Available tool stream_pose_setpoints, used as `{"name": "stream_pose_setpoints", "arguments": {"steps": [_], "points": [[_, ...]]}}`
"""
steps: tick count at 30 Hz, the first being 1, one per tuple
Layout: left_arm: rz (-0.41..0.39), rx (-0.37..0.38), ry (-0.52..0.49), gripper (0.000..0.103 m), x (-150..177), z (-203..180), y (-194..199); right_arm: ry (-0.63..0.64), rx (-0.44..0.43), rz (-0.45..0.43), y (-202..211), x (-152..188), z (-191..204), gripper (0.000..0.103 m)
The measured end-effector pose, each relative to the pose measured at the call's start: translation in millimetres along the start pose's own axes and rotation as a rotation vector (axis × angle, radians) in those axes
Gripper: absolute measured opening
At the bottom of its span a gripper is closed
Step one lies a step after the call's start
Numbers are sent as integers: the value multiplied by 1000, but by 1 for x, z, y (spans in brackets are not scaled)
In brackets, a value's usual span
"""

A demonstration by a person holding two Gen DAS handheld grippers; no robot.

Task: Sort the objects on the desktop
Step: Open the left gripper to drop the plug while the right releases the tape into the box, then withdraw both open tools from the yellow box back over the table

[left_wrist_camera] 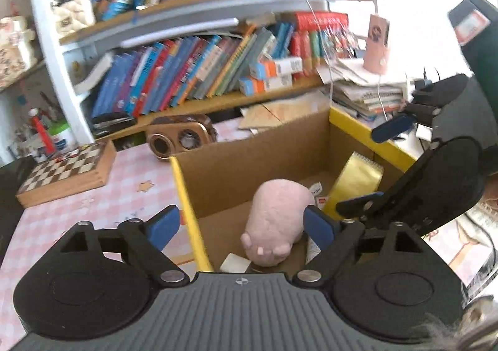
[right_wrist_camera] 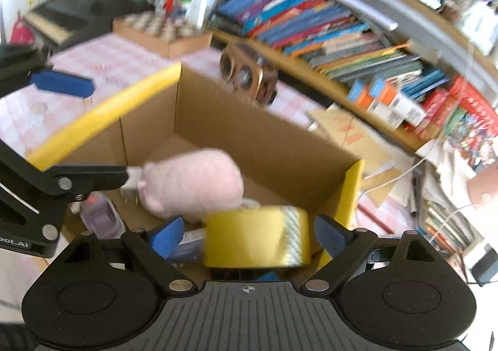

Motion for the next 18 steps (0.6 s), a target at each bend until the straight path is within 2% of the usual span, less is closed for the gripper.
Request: {"name": "stream_pose_setpoints", "arguments": {"steps": [5,12,18], "points": [[-18,-34,82,96,5,24,27,-55,25,-102,31,0,10,93],[-23,-105,185,99,28,69,57,-147,70,-196,59,9,29,93],[-12,-154,229,100,55,101,80,-286,97,-265,76,20,51,93]]}}
Point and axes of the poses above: each gripper's, at about its wrist camera, not at the fingertips, and y roughly against the way its jaws point, z to its left, x to its underside, the point moved 5 cm from there along -y, roughly the way its jaws point, and after that the axes turned 12 degrees about -x, right-handed, at the moved point
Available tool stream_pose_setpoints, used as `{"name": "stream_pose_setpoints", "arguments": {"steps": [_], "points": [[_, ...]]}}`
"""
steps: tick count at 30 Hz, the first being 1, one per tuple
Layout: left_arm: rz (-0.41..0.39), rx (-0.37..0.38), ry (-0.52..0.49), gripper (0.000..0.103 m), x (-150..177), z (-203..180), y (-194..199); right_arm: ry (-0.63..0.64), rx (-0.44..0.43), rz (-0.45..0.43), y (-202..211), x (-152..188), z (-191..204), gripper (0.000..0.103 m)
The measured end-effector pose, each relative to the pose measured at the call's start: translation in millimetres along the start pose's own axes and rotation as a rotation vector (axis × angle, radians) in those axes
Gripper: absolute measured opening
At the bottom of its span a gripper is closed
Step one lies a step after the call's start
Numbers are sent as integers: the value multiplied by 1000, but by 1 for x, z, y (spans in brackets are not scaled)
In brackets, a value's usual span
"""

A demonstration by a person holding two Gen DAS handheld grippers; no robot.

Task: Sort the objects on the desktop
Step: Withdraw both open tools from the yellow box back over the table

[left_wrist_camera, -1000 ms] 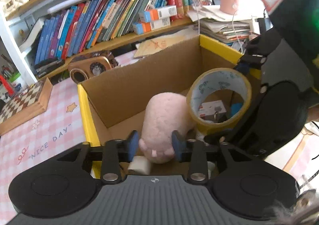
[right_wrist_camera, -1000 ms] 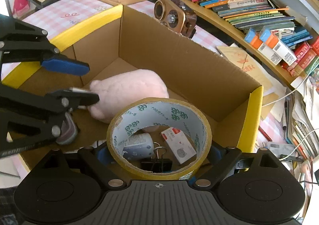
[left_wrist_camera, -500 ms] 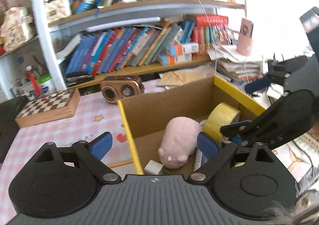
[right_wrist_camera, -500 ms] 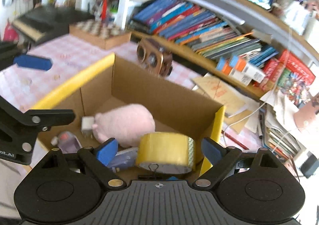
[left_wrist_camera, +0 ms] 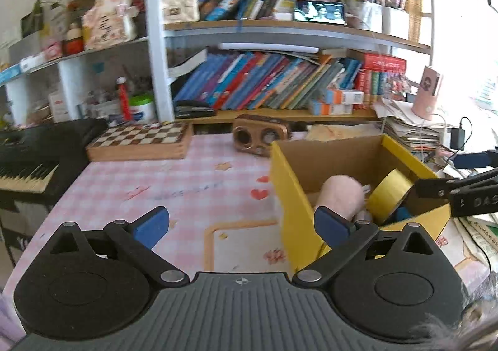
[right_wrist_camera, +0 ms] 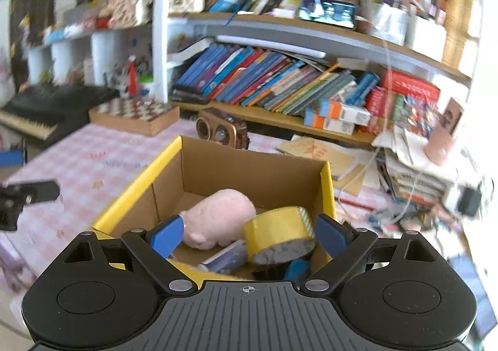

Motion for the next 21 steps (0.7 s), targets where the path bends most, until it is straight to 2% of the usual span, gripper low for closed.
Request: {"name": "stream_pose_setpoints", "arguments": {"steps": [6,21], "points": [[23,-19,22,103,23,29,17,-89,41,-28,14,25,32,93],[74,-21,35,103,81,77,62,-198,136,-10,51,91,109,93]]}}
Point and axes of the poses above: each gripper's, at about its wrist camera, not at the fingertips, and y roughly against the way its jaws point, z to its left, x to its underside, the point moved 5 cm from there along -y, roughly the way its jaws point, and after that the axes turned 12 degrees about -x, right-handed, at the moved point
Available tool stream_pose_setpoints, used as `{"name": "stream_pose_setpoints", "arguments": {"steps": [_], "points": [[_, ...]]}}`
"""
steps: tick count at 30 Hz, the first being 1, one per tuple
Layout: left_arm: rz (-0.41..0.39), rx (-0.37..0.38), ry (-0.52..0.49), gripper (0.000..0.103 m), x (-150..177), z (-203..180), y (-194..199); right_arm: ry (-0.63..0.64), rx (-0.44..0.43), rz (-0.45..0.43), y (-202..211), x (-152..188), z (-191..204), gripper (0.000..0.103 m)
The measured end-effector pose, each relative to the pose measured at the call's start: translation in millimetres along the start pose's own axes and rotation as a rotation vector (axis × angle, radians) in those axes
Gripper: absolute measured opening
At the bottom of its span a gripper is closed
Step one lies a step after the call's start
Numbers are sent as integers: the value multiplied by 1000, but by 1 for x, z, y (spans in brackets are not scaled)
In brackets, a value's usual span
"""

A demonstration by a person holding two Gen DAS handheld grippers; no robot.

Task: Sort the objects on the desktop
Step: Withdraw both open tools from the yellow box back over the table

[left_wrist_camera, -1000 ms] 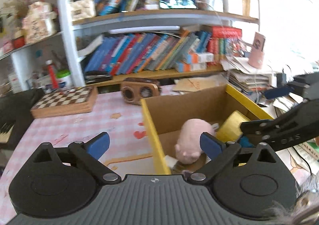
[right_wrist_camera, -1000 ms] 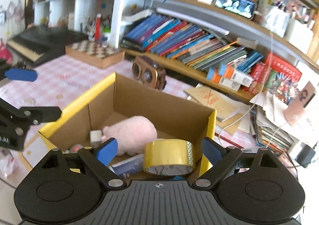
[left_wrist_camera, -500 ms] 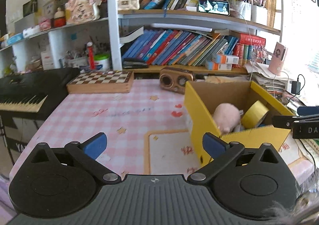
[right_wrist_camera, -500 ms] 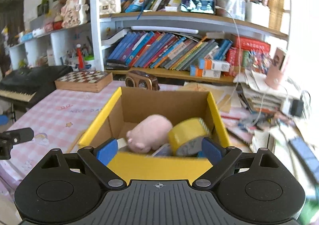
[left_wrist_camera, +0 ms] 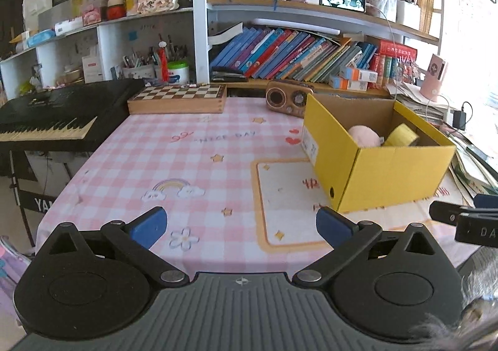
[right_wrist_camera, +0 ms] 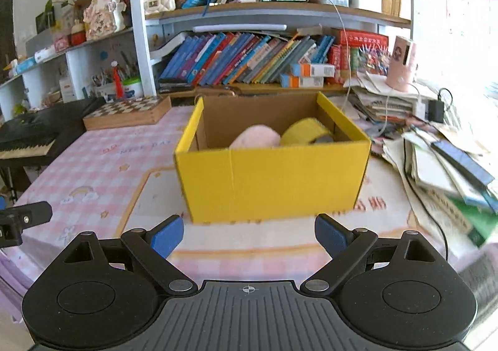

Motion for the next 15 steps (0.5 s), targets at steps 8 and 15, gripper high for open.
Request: {"name": "stream_pose_setpoints", "arguments": {"steps": [8,15], "points": [[25,9,-5,103,25,12,14,5,23,-13,21,22,22,93],[29,-8,-43,103,43,16,19,-9,33,-5,26,40,34,93]]}}
Point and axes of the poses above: each gripper's, at about its wrist camera, not at the fingertips, and y roughly against the way its jaws point, z to its left, x to its underside, the point moved 5 cm from there along -y, roughly the way its jaws point, and after that the axes turned 12 degrees about -x, right-handed, at the moved point
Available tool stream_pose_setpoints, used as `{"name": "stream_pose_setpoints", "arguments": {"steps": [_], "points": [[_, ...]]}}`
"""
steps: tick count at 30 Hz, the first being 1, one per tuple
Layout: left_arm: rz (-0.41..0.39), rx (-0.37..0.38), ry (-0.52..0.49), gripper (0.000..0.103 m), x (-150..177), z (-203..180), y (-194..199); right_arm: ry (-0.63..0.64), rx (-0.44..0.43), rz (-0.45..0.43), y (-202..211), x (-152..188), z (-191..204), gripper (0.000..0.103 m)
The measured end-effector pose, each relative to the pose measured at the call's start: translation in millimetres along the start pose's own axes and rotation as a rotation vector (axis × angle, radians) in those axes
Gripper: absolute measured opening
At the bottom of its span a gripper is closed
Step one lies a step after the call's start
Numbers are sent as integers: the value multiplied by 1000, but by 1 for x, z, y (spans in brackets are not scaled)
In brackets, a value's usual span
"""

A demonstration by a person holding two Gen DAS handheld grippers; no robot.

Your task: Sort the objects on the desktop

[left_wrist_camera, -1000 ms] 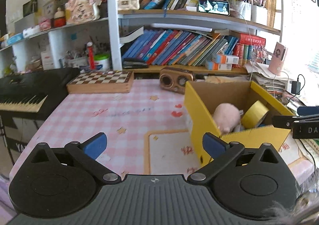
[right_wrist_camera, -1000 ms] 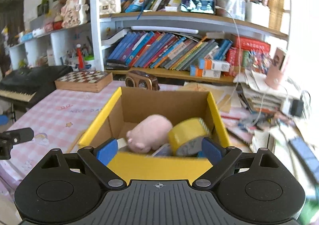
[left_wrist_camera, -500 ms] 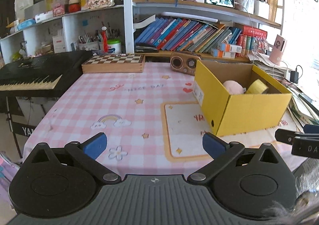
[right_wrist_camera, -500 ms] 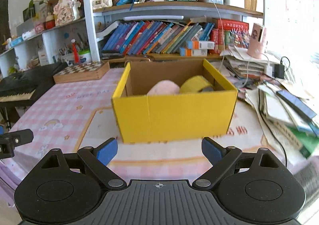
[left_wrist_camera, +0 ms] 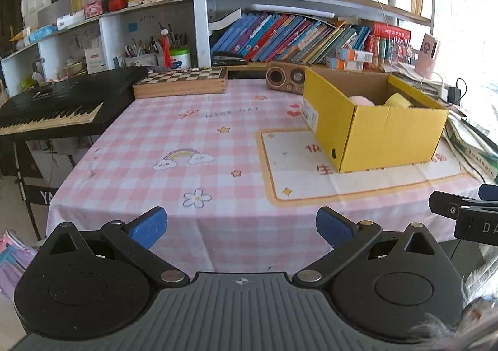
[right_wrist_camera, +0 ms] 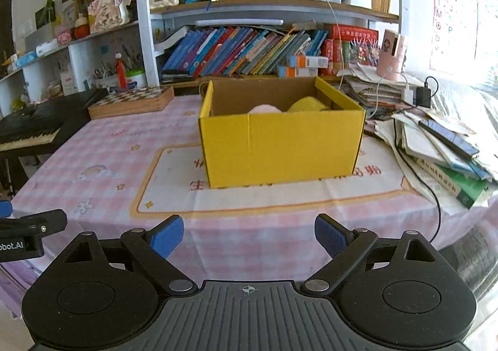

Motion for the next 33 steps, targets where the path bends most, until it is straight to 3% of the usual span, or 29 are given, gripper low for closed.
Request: {"name": "stream_pose_setpoints", "arguments": {"steps": [17,33], "points": [[69,-16,19,103,17,10,-1,-1,-12,39,1,13,16,94],[70,-16,24,103,20,9,2,9,-4,69,0,17,19,97]]}}
Point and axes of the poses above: each gripper's, at about its wrist camera, not at the fingertips, and y roughly against the way its jaws point, z to its left, x to its underside, the point moved 5 cm from there along -y, roughly the way its jaws point, and after that the axes turned 12 degrees about -x, right-handed, at the moved point
